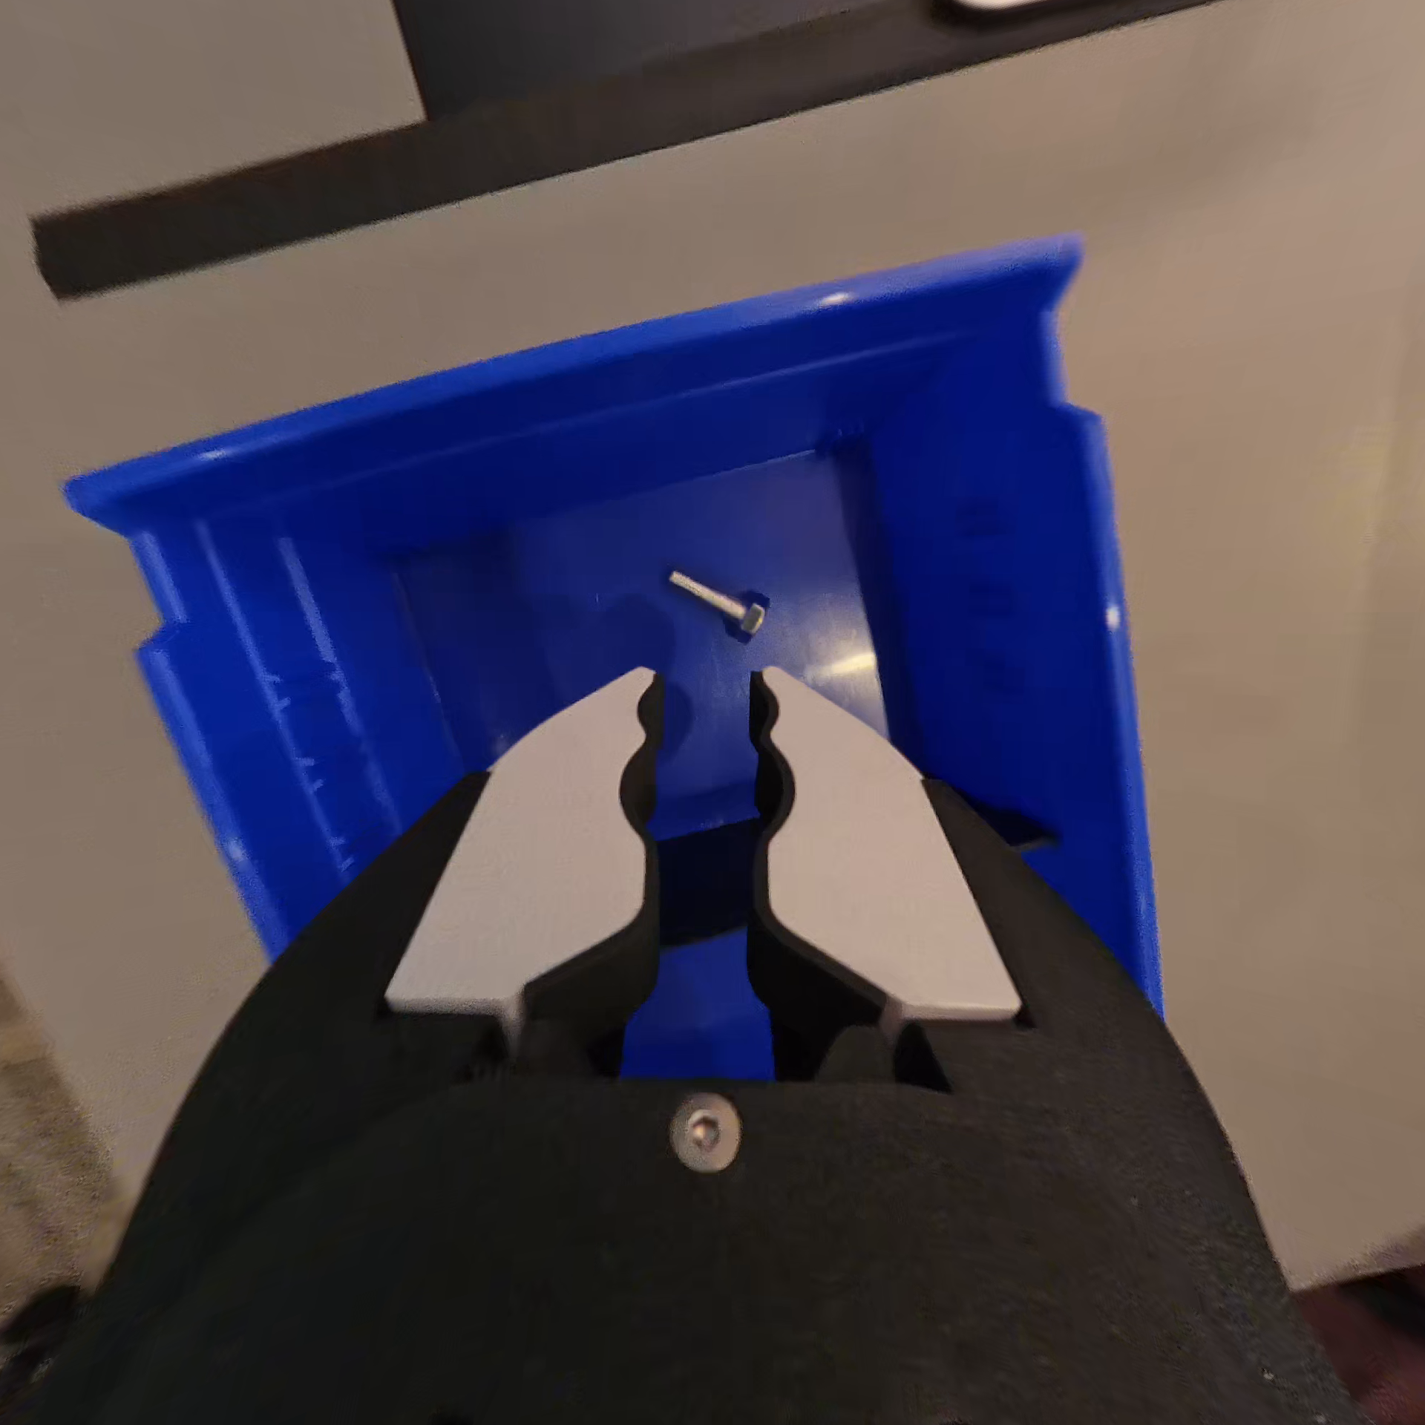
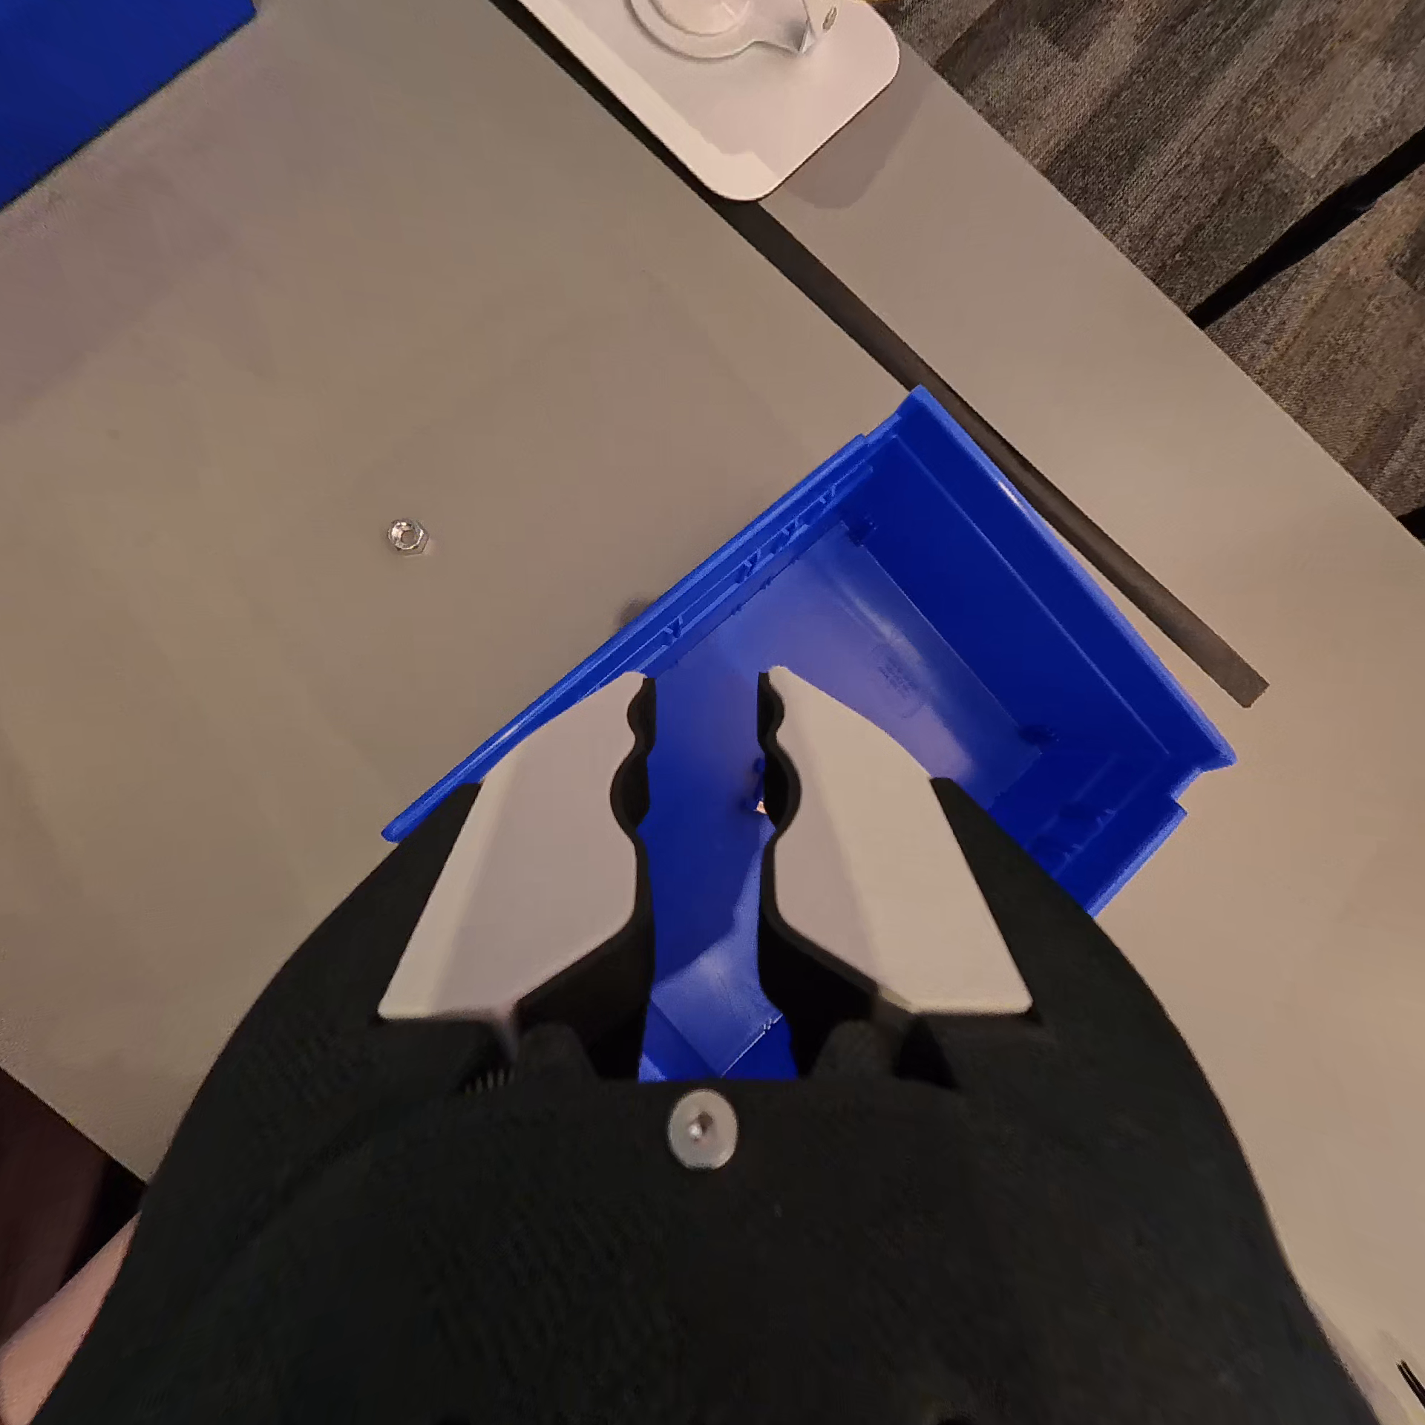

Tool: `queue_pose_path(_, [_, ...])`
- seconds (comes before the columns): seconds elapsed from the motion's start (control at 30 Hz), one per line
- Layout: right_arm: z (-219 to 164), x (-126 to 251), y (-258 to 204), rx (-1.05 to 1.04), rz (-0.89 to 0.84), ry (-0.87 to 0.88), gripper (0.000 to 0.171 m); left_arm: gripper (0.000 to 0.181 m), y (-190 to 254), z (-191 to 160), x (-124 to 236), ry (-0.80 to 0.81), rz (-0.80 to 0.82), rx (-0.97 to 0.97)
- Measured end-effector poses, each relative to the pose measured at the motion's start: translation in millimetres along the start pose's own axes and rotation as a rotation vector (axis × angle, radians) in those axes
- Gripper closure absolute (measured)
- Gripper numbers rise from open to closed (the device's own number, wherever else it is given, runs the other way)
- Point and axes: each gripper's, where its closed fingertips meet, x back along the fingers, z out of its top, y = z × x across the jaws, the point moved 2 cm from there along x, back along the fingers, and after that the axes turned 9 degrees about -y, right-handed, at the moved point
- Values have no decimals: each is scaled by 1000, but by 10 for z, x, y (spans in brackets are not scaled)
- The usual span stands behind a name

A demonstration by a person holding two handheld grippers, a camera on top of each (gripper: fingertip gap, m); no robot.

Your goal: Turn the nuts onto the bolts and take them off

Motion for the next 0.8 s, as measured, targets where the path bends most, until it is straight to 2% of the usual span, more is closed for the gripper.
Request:
queue_pose_path(0.13, [22, -42, -43, 16, -6, -23, 145, 144, -16, 26, -383, -89, -59, 144])
queue_pose_path(0.23, [11, -83, -66, 35, -12, -53, 145, 144, -62, 70, -553, -98, -6, 171])
queue_pose_path(0.33, [21, -110, -82, 45, -11, -66, 145, 138, 43, 27, -735, -171, -67, 195])
queue_pose_path(0.5, [23, -153, -105, 63, -12, -92, 145, 144, 58, -38, -875, -260, -4, 165])
queue_pose_path(0.57, [18, -160, -120, 73, -13, -101, 145, 155, 74, -44, -878, -272, 15, 127])
queue_pose_path(0.8, [25, -165, -137, 78, -5, -98, 146, 157, 0, -70, -857, -261, 32, 92])
